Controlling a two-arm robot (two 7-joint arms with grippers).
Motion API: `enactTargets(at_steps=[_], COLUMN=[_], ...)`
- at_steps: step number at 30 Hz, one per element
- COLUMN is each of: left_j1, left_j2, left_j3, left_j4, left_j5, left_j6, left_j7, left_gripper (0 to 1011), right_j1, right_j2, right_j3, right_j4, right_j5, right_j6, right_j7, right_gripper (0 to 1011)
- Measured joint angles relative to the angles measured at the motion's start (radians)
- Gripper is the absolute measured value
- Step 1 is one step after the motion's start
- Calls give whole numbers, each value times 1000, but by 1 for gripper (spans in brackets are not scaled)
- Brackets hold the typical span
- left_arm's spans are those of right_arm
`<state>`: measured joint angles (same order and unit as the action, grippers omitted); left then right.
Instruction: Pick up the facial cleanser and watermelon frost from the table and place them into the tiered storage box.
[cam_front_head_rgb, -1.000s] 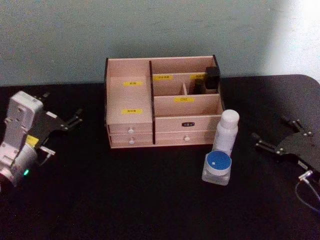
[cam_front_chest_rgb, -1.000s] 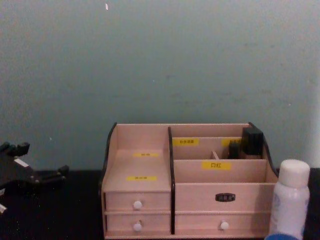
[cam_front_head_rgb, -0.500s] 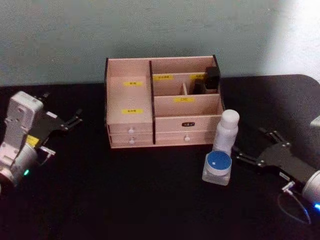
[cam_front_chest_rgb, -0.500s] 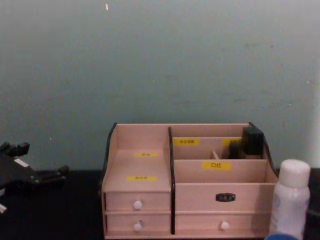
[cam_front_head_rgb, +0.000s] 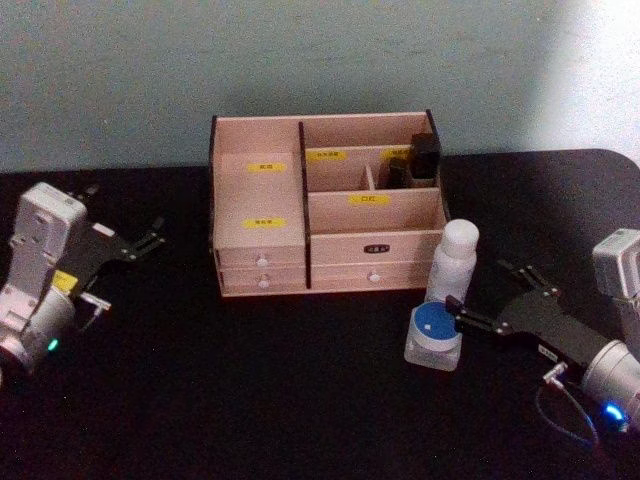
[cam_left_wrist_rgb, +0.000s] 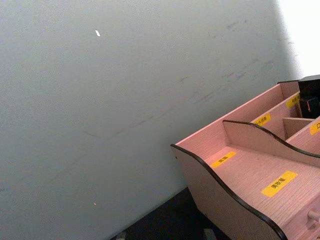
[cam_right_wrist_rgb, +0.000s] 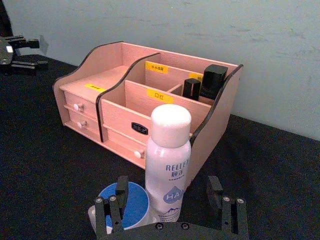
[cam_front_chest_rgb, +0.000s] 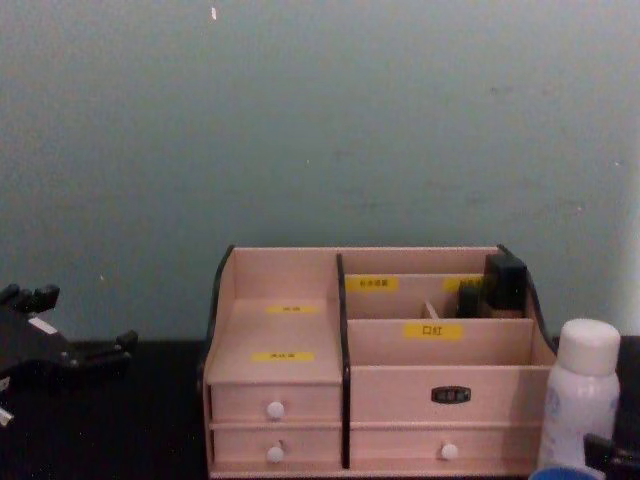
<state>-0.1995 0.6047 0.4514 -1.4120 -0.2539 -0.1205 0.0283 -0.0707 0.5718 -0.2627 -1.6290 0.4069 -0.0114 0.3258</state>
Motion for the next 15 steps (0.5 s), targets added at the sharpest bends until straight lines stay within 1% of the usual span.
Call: enactTargets(at_steps=[5,15], left_j1=[0,0], left_j2=[0,0], left_j3=[0,0], left_j4=[0,0], left_j5=[0,0], left_j6=[0,0], left_j7=[0,0], left_gripper=[1001,1001], right_j1=[21,56], right_j2=[-29,-64], right_j3=[0,4], right_j4=[34,78], right_j5=[-19,-38], right_j6=[-7,-14], right_j7=[7,32], right_gripper=[1002,1003])
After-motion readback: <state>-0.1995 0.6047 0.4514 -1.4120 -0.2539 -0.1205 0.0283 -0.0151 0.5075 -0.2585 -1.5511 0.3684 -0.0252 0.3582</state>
